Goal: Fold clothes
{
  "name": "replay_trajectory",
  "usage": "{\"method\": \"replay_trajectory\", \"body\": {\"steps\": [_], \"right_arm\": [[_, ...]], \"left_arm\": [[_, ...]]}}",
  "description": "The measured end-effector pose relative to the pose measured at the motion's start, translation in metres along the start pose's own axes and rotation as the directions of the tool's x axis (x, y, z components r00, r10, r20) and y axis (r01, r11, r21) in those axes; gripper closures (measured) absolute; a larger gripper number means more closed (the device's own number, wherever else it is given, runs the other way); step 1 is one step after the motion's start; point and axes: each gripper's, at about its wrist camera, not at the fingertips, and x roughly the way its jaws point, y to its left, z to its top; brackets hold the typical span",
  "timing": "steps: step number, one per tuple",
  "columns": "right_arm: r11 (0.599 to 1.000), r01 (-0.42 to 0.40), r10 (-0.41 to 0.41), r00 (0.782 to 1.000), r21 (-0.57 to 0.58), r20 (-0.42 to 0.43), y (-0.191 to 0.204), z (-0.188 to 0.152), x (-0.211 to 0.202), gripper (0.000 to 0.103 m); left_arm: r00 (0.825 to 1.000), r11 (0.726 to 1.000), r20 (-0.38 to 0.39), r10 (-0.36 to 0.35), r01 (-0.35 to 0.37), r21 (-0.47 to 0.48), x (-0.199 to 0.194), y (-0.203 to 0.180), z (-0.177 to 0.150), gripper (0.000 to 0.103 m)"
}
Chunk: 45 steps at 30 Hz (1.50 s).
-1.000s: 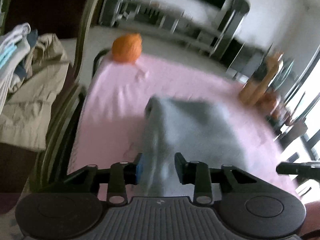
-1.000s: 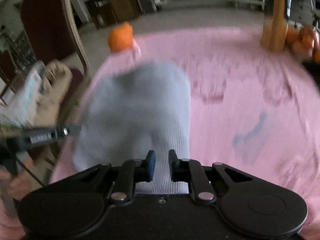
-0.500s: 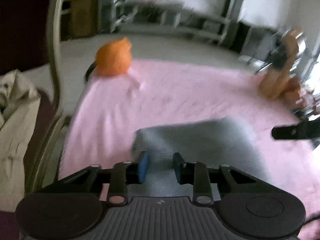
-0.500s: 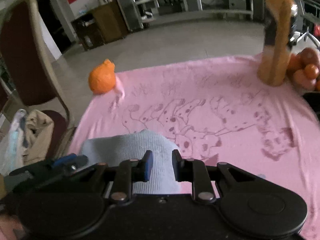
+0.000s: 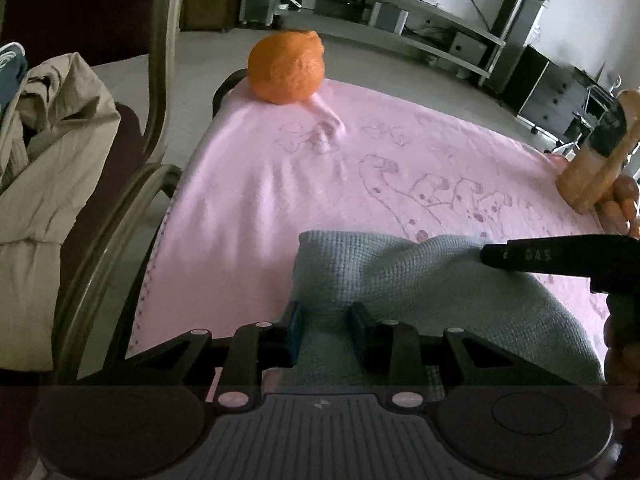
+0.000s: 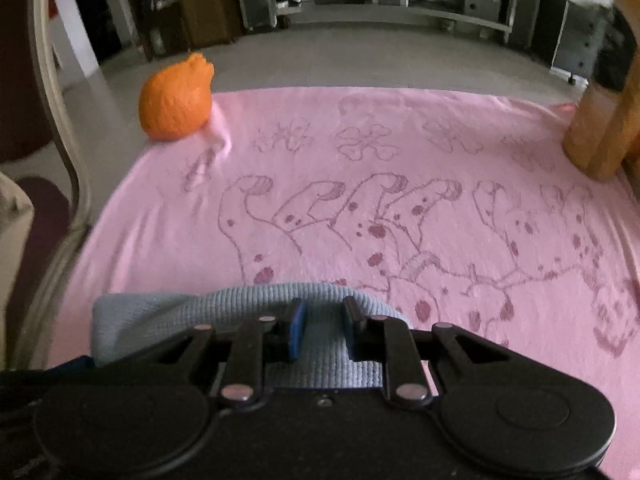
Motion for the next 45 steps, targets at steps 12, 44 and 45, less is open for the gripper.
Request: {"method": "replay_trajectory", "body": {"steps": [12, 44, 45], "right_arm": [[0.988, -0.121, 0.107, 0.984, 0.092, 0.139, -0.04, 0.0, -0.081, 0.083], [0.948, -0.266, 0.252, 0.963, 0.174, 0.098, -0.074, -0.084, -0.138, 0.08], [0.949, -0.274, 0.261, 0.96, 0.159, 0.1, -0.069, -0.086, -0.135, 0.08]], "left_arm": [[0.977, 0.986, 0.162, -0.136, 0.149, -0.073, -0.032, 0.005, 0.019, 0.078], [0.994, 0.995, 0.059, -0.087, 0.089, -0.035, -0.069, 0.004, -0.041, 0.08], [0.997, 0.997, 0.041, -0.071, 0.072, -0.026, -0.065, 0.002, -0.044, 0.079]]}}
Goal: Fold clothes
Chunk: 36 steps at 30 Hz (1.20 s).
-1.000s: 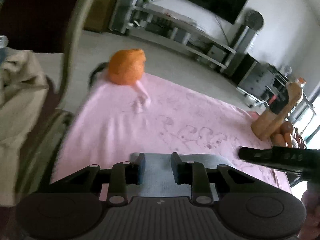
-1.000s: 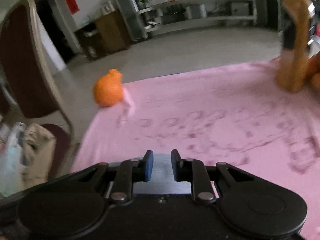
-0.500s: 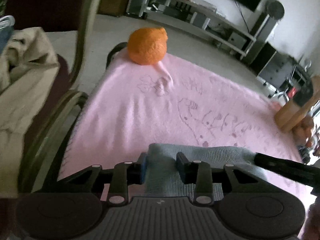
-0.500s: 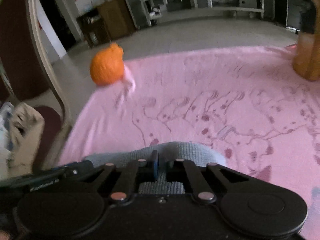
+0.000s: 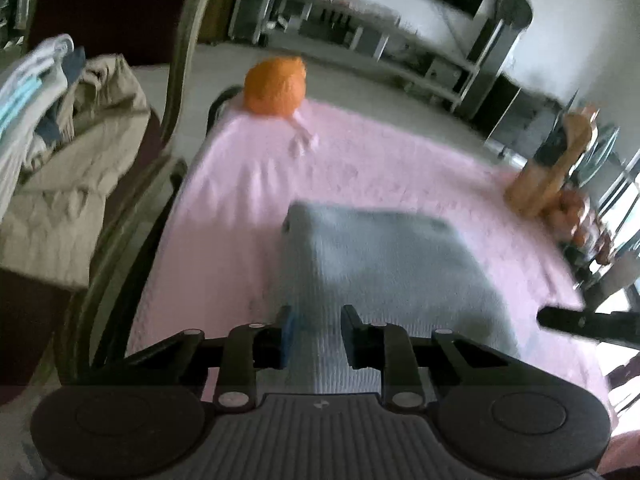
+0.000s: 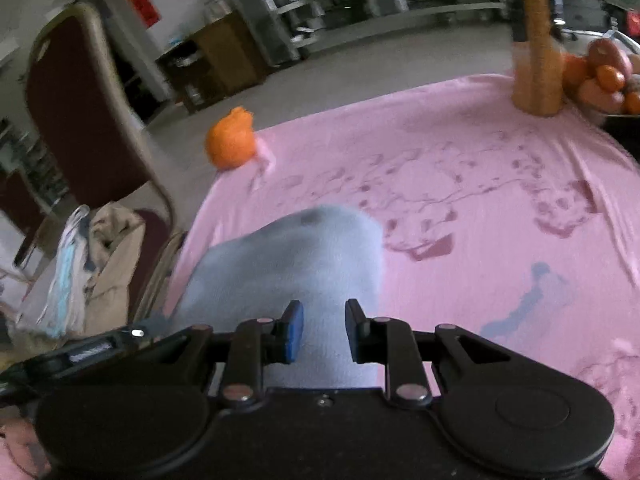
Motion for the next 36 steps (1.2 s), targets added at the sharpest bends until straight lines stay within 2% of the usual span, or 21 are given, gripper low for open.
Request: {"method": "replay_trajectory", "body": {"steps": [1, 2, 4, 7, 10, 12, 14, 15, 17, 19, 20, 21, 25, 29, 36], "right_arm": [[1.0, -0.008, 0.008, 1.0, -0.013, 0.001, 0.004, -0.002, 0.004, 0.08], [1.0, -0.014, 0.014, 1.0, -0.019, 0.0, 0.006, -0.004, 0.007, 0.08], [0.999, -0.003, 0.003, 1.0, -0.041, -0.003, 0.012, -0.009, 0.021, 0.081], [0.992, 0.081, -0.085, 0.996, -0.097, -0.039, 0.013, -0.022, 0.046, 0.081], [0.992, 0.084, -0.088, 0.996, -0.098, -0.035, 0.008, -0.028, 0.046, 0.081], [0.996, 0.071, -0.074, 0.995, -0.049, -0.062, 0.003, -0.023, 0.043, 0.081], [0.999, 0.041, -0.04, 0.997, 0.022, -0.07, -0.003, -0.019, 0.033, 0.08], [0.998, 0.025, -0.021, 0.997, 0.055, -0.069, -0.005, -0.017, 0.027, 0.08], [0.996, -0.019, 0.023, 0.999, 0.091, -0.036, -0.009, -0.016, 0.007, 0.07], [0.994, -0.047, 0.048, 0.999, 0.096, -0.007, -0.012, -0.013, -0.013, 0.061], [0.994, -0.058, 0.058, 0.998, 0.095, 0.003, -0.014, -0.013, -0.02, 0.055], [0.993, -0.069, 0.068, 0.998, 0.098, 0.012, -0.016, -0.012, -0.027, 0.051], [0.985, -0.094, 0.092, 0.995, 0.147, 0.024, -0.027, -0.011, -0.033, 0.034], [0.974, -0.085, 0.087, 0.996, 0.21, 0.0, -0.04, -0.017, -0.019, 0.027], [0.934, -0.105, 0.127, 0.991, 0.341, -0.044, -0.07, -0.026, 0.02, 0.023]], "left_arm": [[0.999, 0.999, -0.021, 0.034, -0.033, 0.014, 0.007, -0.001, -0.002, 0.073], [0.998, 0.998, -0.037, 0.056, -0.055, 0.021, 0.013, -0.001, -0.003, 0.072], [0.998, 0.999, -0.053, 0.046, -0.046, 0.006, 0.017, 0.004, -0.003, 0.071], [0.996, 0.999, -0.082, 0.019, -0.022, -0.026, 0.023, 0.012, -0.004, 0.067], [0.996, 0.999, -0.084, 0.013, -0.016, -0.038, 0.025, 0.015, -0.005, 0.061], [0.997, 0.998, -0.079, 0.0, -0.004, -0.057, 0.023, 0.02, -0.006, 0.059], [0.996, 0.992, -0.067, -0.05, 0.041, -0.121, 0.012, 0.031, -0.006, 0.063], [0.995, 0.983, -0.053, -0.081, 0.071, -0.168, 0.005, 0.04, -0.007, 0.068], [0.989, 0.958, -0.012, -0.147, 0.139, -0.251, -0.009, 0.056, -0.011, 0.065], [0.98, 0.929, 0.014, -0.196, 0.191, -0.317, -0.018, 0.069, -0.015, 0.054], [0.976, 0.915, 0.022, -0.216, 0.21, -0.345, -0.02, 0.073, -0.017, 0.042], [0.972, 0.901, 0.026, -0.233, 0.226, -0.371, -0.021, 0.078, -0.019, 0.038], [0.962, 0.872, -0.066, -0.264, 0.209, -0.442, 0.002, 0.084, -0.021, 0.03], [0.936, 0.837, -0.117, -0.332, 0.235, -0.494, 0.022, 0.086, -0.028, 0.028], [0.911, 0.777, -0.14, -0.389, 0.243, -0.58, 0.034, 0.092, -0.04, 0.028]]}}
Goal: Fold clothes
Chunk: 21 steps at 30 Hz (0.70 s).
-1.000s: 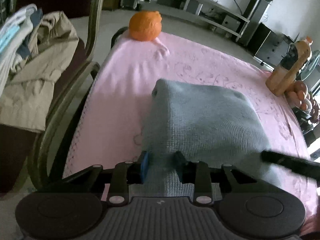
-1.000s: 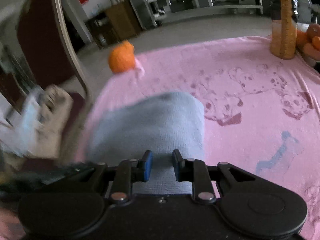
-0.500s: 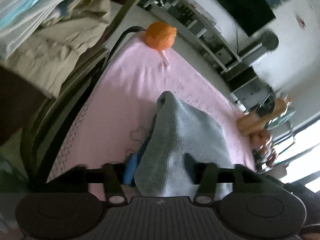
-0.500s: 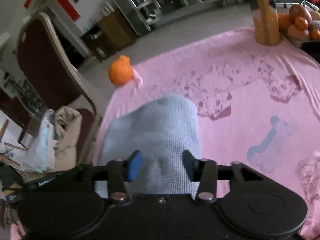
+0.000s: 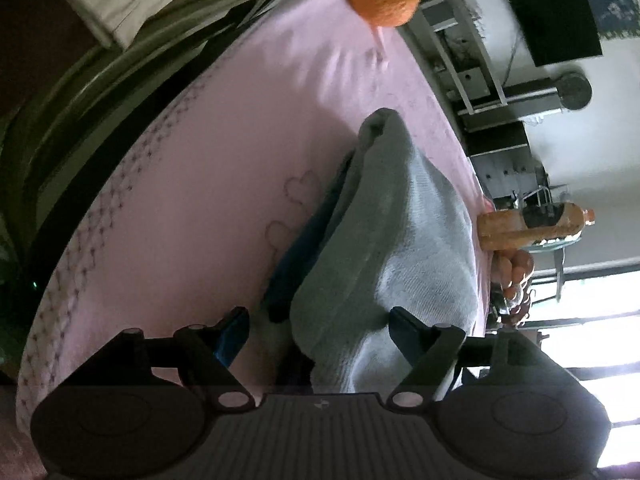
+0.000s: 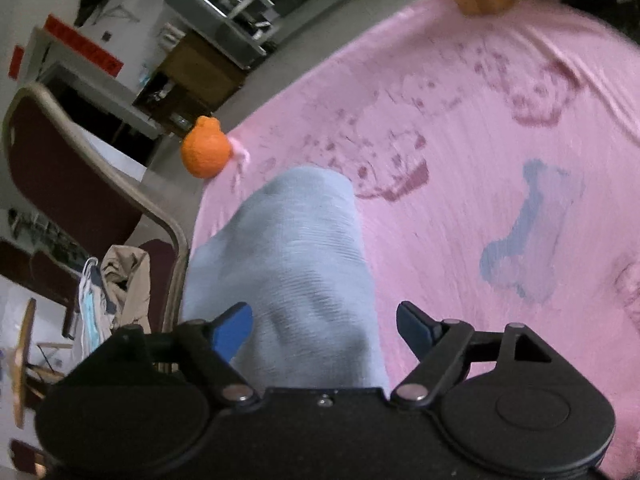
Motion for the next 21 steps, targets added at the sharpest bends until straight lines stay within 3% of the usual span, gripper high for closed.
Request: {"method": "replay_trajectory", "body": {"steps": [7, 12, 15, 18, 21], "right_arm": [[0.991, -0.068, 0.073, 0.996, 0.116, -0.046, -0.03, 0.009, 0.036, 0.019], [0.946, -0.202, 0.221, 0.974, 0.255, -0.05, -0.052, 0.013, 0.058, 0.018], [0.928, -0.231, 0.255, 0.966, 0.292, -0.044, -0.058, 0.013, 0.066, 0.011], [0.912, -0.257, 0.284, 0.958, 0.32, -0.038, -0.058, 0.014, 0.07, 0.003], [0.909, -0.25, 0.281, 0.959, 0.332, -0.046, -0.053, 0.015, 0.074, 0.0]], "left_arm": [[0.999, 0.998, -0.029, -0.025, 0.024, -0.057, 0.01, 0.0, 0.0, 0.022], [0.999, 0.992, 0.017, -0.05, 0.052, -0.111, 0.013, 0.003, 0.002, 0.02], [0.996, 0.984, 0.059, -0.064, 0.073, -0.165, 0.011, 0.008, -0.001, 0.021], [0.991, 0.976, 0.121, -0.053, 0.077, -0.203, 0.006, 0.011, -0.012, 0.029], [0.987, 0.983, 0.161, -0.013, 0.042, -0.176, 0.002, 0.005, -0.02, 0.044]]}}
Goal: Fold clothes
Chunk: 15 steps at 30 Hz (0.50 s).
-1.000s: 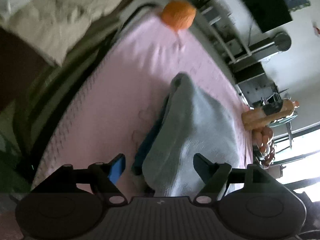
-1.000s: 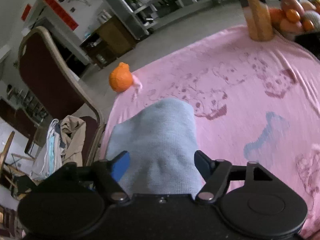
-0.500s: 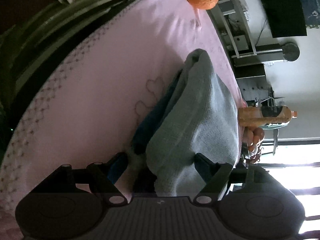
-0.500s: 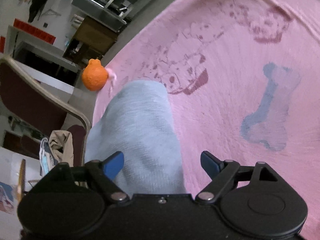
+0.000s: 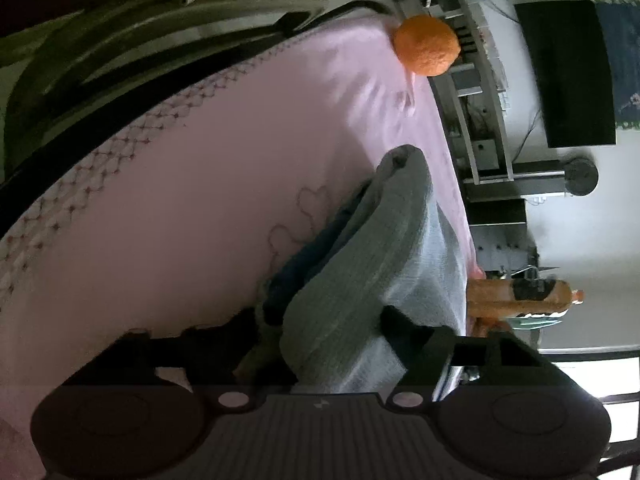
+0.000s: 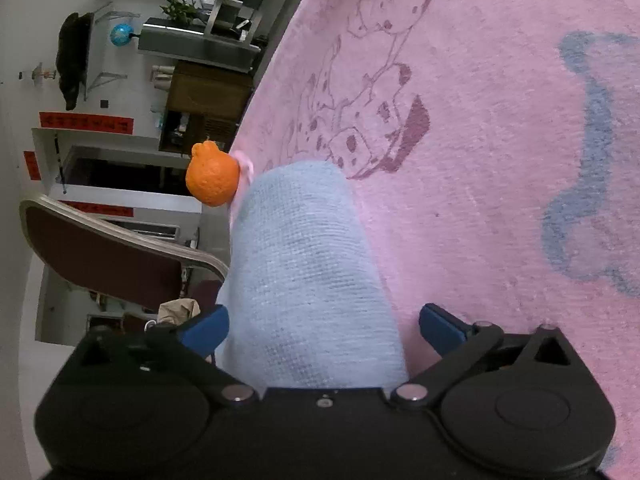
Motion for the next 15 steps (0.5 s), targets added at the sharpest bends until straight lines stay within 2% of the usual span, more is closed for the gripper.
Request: {"method": "replay_trajectory", "body": {"steps": [2, 4, 5, 8, 11, 15], "right_arm": [[1.0, 0.006, -0.006, 1.0, 0.002, -0.019, 0.004, -0.002, 0.006, 0.0], [0.999, 0.029, -0.029, 0.999, -0.017, -0.018, 0.009, -0.005, 0.01, 0.0], [0.997, 0.06, -0.06, 0.998, -0.038, 0.0, 0.014, -0.009, 0.01, 0.007], [0.981, 0.145, -0.139, 0.989, -0.125, 0.053, 0.029, -0.018, 0.01, 0.045], [0.977, 0.158, -0.148, 0.986, -0.142, 0.077, 0.04, -0.023, 0.003, 0.055], [0.991, 0.085, -0.077, 0.994, -0.106, 0.082, 0.045, -0.026, -0.018, 0.057]], "left_arm": [[0.999, 0.999, 0.022, 0.025, -0.026, 0.034, -0.003, -0.005, -0.003, 0.051], [0.998, 0.996, 0.04, 0.051, -0.054, 0.071, -0.004, -0.011, -0.006, 0.053], [0.997, 0.993, 0.048, 0.064, -0.068, 0.092, -0.004, -0.015, -0.007, 0.056], [0.993, 0.981, 0.079, 0.09, -0.102, 0.163, -0.007, -0.027, -0.013, 0.063], [0.991, 0.969, 0.108, 0.081, -0.103, 0.223, -0.016, -0.037, -0.02, 0.069], [0.994, 0.962, 0.106, 0.021, -0.049, 0.269, -0.028, -0.051, -0.033, 0.074]]}}
